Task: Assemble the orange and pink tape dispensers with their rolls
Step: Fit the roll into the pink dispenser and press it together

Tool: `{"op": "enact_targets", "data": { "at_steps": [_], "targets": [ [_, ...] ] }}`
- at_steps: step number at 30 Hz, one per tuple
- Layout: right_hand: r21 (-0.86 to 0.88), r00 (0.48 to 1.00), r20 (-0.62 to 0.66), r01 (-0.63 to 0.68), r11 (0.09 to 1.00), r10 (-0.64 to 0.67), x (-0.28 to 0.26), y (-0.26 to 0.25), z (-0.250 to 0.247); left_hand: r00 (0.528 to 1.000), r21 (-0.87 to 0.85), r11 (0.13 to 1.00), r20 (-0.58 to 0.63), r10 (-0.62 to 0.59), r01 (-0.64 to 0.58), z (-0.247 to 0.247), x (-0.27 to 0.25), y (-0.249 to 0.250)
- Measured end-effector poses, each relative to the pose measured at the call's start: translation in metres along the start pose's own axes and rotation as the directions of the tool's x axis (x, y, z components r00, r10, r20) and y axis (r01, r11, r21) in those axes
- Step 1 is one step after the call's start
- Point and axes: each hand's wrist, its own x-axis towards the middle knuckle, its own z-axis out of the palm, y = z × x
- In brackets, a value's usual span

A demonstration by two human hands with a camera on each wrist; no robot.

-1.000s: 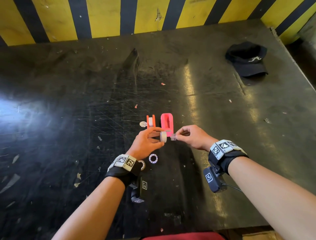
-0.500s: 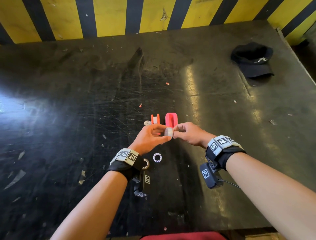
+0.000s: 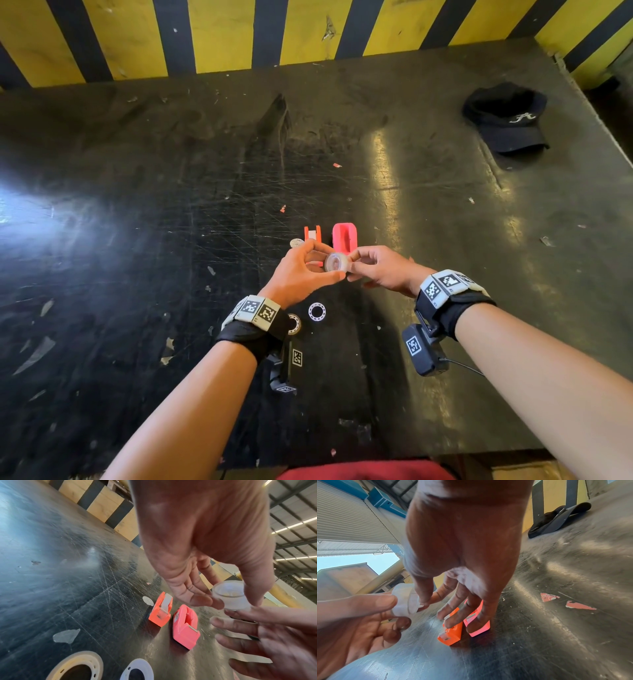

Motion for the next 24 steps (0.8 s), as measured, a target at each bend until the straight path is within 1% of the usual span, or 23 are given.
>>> {"op": "enact_targets", "data": {
  "at_steps": [4, 6, 9, 13, 17, 21, 24],
  "targets": [
    [0.058, 1.0, -0.014, 0.0, 0.998, 0.001, -0.002, 0.001, 0.001, 1.0, 0.002, 1.0, -0.005, 0.013, -0.013, -0.003, -0.002, -0.001],
    [0.089, 1.0, -0.021, 0.012, 0.996, -0.011, -0.004, -0.001, 0.002, 1.0, -0.016, 1.0, 0.019, -0.002, 0.002, -0.004, -0.004, 0.001],
    [0.097, 1.0, -0.016, 0.018, 0.995, -0.017, -0.006, -0.005, 0.003, 0.998, -0.055, 0.998, 0.063, -0.016, 0.019, -0.002, -0.006, 0.005],
    [0.105, 0.999, -0.031, 0.028, 0.994, -0.024, -0.007, -0.006, 0.002, 0.999, -0.103, 0.994, 0.048, -0.021, 0.026, 0.001, -0.007, 0.008],
    [0.114, 0.999, -0.043, 0.036, 0.993, -0.031, -0.009, -0.006, -0.001, 0.998, -0.155, 0.987, 0.066, -0.025, 0.035, 0.002, -0.007, 0.009],
    [0.121, 0.998, -0.054, 0.034, 0.992, -0.027, -0.01, -0.005, -0.002, 0.999, -0.112, 0.993, 0.015, -0.029, 0.031, 0.004, -0.008, 0.01],
    [0.177, 0.999, -0.053, 0.007, 0.984, 0.002, -0.009, -0.007, -0.003, 0.999, -0.091, 0.995, -0.036, -0.034, 0.031, 0.005, -0.007, 0.01]
  ]
}}
